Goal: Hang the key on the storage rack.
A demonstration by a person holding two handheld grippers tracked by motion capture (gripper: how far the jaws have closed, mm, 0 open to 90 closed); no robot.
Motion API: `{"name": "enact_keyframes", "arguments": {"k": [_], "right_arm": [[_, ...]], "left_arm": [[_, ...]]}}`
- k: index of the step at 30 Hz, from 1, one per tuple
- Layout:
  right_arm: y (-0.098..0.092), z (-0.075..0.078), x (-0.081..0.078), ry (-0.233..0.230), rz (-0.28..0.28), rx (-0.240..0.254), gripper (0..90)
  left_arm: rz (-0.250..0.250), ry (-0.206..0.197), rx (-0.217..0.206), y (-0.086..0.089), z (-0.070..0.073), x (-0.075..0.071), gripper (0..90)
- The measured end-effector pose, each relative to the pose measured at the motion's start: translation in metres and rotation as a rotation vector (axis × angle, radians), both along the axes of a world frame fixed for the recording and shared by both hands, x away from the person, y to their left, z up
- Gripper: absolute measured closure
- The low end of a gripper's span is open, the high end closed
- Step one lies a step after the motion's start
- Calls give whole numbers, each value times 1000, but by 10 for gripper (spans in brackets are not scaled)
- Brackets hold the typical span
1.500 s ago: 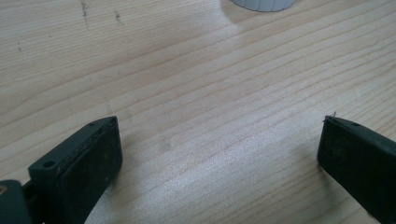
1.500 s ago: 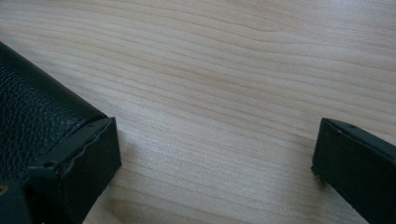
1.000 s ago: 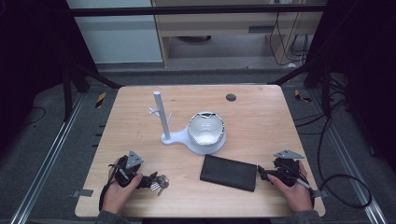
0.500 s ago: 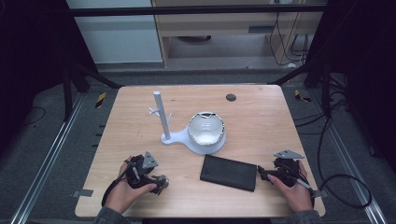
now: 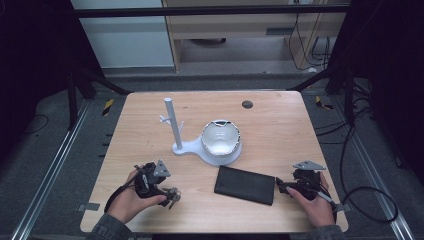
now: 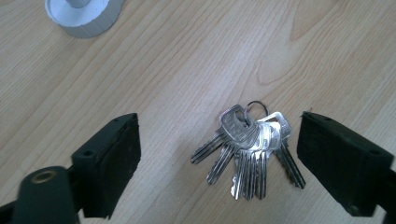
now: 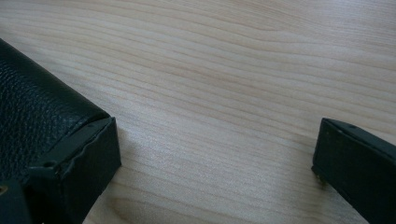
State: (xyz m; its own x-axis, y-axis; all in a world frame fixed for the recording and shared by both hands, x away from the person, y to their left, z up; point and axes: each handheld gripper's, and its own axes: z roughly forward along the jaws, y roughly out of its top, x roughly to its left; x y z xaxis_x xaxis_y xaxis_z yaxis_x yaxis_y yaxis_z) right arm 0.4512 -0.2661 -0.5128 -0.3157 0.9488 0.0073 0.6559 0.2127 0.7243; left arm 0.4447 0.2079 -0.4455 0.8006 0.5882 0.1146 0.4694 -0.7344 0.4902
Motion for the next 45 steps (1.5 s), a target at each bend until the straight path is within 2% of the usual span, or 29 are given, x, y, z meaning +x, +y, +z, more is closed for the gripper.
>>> {"name": "enact_keyframes", "arguments": {"k": [7, 10, 11, 12, 13, 16, 17, 19, 23, 25, 28, 30, 31, 34, 37, 41, 45], "right_arm": [[0, 0, 0, 0, 0, -2, 11], [0, 0, 0, 0, 1, -5, 12], [0, 0, 0, 0, 0, -2, 11], [0, 0, 0, 0, 0, -2, 11], [0, 0, 0, -1, 0, -2, 12], [0, 0, -1, -3, 0, -4, 14], [0, 0, -1, -2, 2, -2, 14], [0, 0, -1, -2, 2, -4, 13], [0, 0, -1, -1, 4, -3, 15], [0, 0, -1, -3, 4, -5, 16], [0, 0, -1, -4, 5, -6, 16], [1, 0, -1, -3, 6, -6, 16], [1, 0, -1, -3, 7, -6, 16], [1, 0, -1, -3, 7, -7, 16], [1, 0, -1, -5, 9, -6, 16], [1, 0, -1, -3, 10, -8, 16], [1, 0, -1, -2, 11, -8, 16]], "left_arm": [[-26, 28, 67, 1, -1, 2, 189], [-39, 31, 77, 1, 0, 3, 193], [-43, 39, 66, 1, 1, 4, 193], [-45, 38, 64, 0, 2, 5, 195], [-40, 18, 80, 0, 4, 6, 197], [-49, 13, 87, 1, 5, 6, 227], [-69, 33, 97, 0, 4, 6, 244], [-81, 46, 114, -2, 3, 6, 278], [-91, 61, 114, -4, 3, 6, 335], [-106, 69, 112, -5, 1, 7, 410], [-107, 89, 101, -5, 0, 8, 451], [-109, 95, 112, -6, -2, 8, 477], [-114, 99, 132, -8, -4, 8, 487], [-116, 103, 128, -9, -6, 9, 507], [-123, 110, 142, -8, -11, 10, 513], [-105, 139, 144, -4, -15, 7, 522], [-100, 152, 138, -4, -18, 5, 499]]}}
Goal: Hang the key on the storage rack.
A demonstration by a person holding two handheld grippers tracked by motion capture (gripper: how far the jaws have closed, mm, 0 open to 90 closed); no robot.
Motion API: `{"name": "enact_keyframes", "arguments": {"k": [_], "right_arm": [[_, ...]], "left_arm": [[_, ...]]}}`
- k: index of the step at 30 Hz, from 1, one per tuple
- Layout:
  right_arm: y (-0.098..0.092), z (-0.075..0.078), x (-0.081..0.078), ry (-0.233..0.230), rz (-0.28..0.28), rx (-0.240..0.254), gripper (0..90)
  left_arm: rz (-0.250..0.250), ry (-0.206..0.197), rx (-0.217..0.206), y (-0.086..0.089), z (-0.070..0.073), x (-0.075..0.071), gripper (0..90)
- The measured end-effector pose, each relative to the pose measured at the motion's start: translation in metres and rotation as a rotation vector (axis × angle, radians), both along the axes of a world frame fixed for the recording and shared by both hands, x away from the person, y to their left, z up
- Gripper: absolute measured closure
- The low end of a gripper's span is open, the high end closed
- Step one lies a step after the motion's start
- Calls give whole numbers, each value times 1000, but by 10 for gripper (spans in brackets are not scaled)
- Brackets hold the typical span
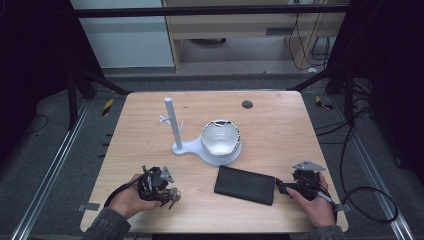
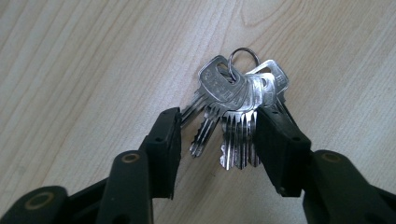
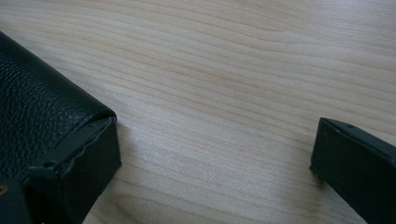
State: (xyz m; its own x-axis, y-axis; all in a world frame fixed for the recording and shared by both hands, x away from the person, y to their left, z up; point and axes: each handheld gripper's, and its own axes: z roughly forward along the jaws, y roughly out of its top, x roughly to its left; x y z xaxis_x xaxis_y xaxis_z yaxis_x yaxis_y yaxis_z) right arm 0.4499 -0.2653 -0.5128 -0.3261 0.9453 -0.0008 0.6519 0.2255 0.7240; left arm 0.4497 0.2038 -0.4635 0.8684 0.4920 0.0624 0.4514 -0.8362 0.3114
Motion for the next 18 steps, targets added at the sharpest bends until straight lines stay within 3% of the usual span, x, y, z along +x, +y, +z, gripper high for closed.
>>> {"name": "enact_keyframes", "arguments": {"k": [5, 8, 13, 18], "right_arm": [[0, 0, 0, 0, 2, 1, 16], [0, 0, 0, -1, 3, 3, 16], [0, 0, 0, -1, 5, 4, 16], [0, 0, 0, -1, 5, 4, 16]], "left_arm": [[0, -14, 1, -2, -2, 1, 409], [4, 13, -15, -3, -4, 1, 369], [0, 18, -14, -4, -5, 2, 321], [32, 45, -30, -3, -7, 8, 252]]}}
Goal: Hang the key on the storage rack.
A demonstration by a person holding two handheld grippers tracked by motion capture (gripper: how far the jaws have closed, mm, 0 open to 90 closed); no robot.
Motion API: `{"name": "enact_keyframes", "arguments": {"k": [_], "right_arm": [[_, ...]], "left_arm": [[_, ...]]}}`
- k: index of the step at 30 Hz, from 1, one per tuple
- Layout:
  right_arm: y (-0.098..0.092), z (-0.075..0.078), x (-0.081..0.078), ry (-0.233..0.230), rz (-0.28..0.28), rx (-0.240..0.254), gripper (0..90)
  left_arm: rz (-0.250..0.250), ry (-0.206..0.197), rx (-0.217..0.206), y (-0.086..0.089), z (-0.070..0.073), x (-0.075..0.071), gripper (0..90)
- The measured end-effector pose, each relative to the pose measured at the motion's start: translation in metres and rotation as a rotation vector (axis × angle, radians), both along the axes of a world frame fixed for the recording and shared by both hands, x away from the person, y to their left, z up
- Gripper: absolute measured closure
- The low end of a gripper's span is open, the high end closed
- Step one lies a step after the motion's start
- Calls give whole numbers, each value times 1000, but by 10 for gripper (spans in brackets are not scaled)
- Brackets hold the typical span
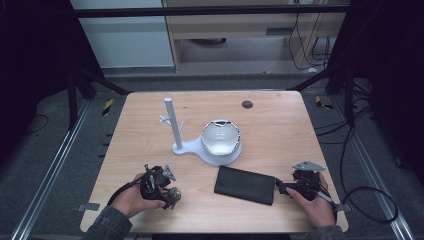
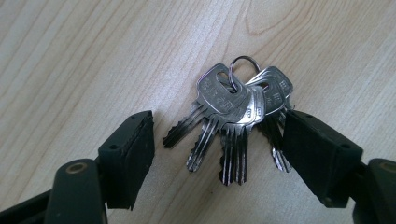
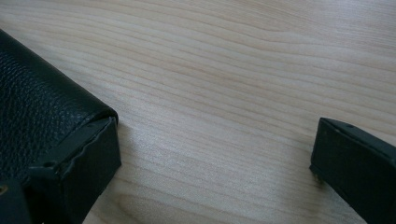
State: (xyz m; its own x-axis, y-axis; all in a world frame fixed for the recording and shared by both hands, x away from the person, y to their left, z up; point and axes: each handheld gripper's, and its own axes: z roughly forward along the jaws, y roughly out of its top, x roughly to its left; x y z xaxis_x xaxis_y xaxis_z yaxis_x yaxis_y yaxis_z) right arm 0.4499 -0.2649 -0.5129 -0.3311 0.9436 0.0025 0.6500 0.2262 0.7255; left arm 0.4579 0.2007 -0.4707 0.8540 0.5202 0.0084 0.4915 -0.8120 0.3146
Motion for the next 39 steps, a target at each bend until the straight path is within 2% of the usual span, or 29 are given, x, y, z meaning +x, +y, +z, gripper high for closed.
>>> {"name": "enact_keyframes", "arguments": {"k": [2, 4, 7, 9, 11, 13, 14, 16, 20, 27, 30, 31, 32, 34, 36, 38, 39], "right_arm": [[0, 0, 0, 0, 0, 0, 16], [0, 0, 0, 0, -1, 1, 16], [0, 0, 0, 0, 1, -1, 16], [0, 0, 0, -1, -1, -2, 17], [0, 0, 0, -1, -1, -2, 17], [0, 0, 0, -1, -1, -2, 16], [0, 0, 0, -1, -1, -2, 16], [1, 0, 0, -1, -1, -2, 16], [1, 0, 0, -1, -1, -2, 17], [1, 0, 0, 0, -2, -2, 17], [1, 0, 0, -1, -1, -2, 16], [1, 0, 0, -1, -1, -2, 16], [1, 0, 0, -1, -2, -2, 17], [1, 0, 0, -1, -2, -2, 17], [0, 0, 0, -1, -1, -5, 16], [0, 0, 0, -1, -1, -5, 17], [0, 0, 0, -1, -1, -5, 16]], "left_arm": [[-2, 28, -18, 2, 0, 1, 277], [-7, 31, -30, 4, 0, 1, 320], [-11, 41, -36, 6, 2, 1, 486], [-9, 63, -40, 4, 4, -1, 608], [-9, 65, -39, 3, 5, -2, 694], [-15, 58, -26, 0, 6, -4, 763], [-19, 54, -16, -1, 6, -5, 763], [-24, 50, 8, -3, 7, -7, 819], [-19, 45, 26, -4, 9, -8, 831], [-4, 38, 23, -3, 13, -8, 832], [-18, 40, 56, -3, 9, -9, 827], [-18, 40, 56, -3, 9, -9, 801], [-2, 22, 47, -3, 9, -9, 734], [-5, -3, 45, -3, 10, -11, 682], [-12, -8, 45, -4, 9, -12, 613], [-18, -8, 51, -5, 7, -11, 596], [-16, -11, 57, -6, 4, -9, 522]]}}
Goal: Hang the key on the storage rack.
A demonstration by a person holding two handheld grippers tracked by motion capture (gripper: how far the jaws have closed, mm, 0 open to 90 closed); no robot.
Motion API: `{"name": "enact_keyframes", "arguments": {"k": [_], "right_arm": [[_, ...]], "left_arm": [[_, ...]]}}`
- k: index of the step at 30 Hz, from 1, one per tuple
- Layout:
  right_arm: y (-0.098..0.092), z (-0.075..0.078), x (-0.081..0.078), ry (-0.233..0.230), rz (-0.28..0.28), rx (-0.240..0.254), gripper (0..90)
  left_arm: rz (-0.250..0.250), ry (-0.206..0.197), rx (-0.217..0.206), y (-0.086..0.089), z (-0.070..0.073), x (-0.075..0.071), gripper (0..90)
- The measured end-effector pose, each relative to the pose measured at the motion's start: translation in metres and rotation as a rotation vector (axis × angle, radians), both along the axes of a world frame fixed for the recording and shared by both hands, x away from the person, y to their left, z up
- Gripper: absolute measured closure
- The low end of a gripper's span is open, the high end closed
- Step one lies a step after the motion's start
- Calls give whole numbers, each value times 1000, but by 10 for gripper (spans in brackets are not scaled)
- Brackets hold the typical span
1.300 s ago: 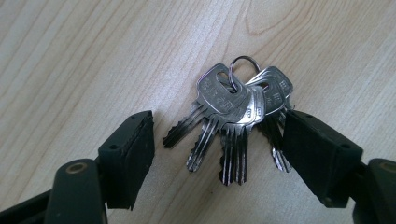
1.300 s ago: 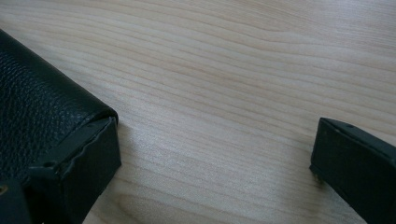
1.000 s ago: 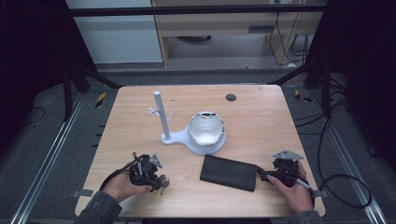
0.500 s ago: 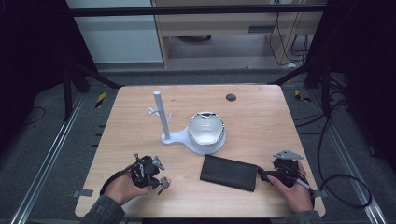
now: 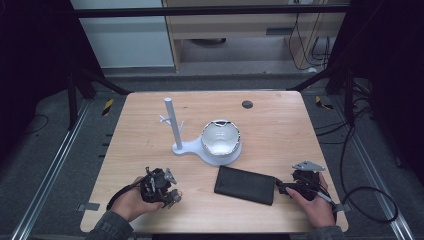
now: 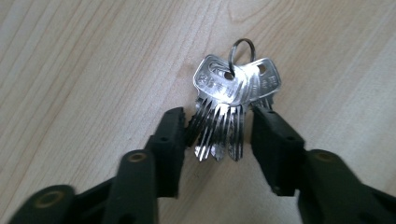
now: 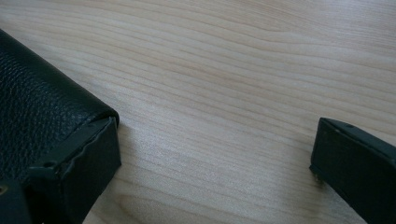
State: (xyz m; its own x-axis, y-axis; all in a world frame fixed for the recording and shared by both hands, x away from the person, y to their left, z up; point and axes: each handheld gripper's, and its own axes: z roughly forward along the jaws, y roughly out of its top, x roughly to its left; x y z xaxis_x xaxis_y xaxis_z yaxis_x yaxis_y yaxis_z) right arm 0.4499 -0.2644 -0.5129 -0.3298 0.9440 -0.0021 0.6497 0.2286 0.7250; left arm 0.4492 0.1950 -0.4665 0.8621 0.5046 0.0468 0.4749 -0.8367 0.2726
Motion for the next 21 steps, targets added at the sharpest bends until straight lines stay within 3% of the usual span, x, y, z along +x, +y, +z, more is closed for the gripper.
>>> {"name": "enact_keyframes", "arguments": {"k": [3, 5, 9, 15, 17, 19, 21], "right_arm": [[0, 0, 0, 0, -1, -1, 17], [0, 0, 0, -1, 0, -1, 17], [0, 0, 0, 0, 0, 0, 17], [0, 0, 0, 0, -1, -1, 17], [0, 0, 0, 0, 0, -1, 17], [0, 0, 0, 0, -1, -1, 17], [0, 0, 0, -1, -1, -1, 17]], "left_arm": [[7, 14, -10, 0, 0, 4, 524], [-6, 32, -23, 1, 1, 4, 655], [0, 25, -4, 1, 1, 2, 805], [14, 3, 6, -1, 3, -2, 823], [15, 16, -16, 1, 8, -2, 875], [19, 12, 5, 1, 6, -1, 880], [22, 26, -3, 2, 3, 1, 881]]}}
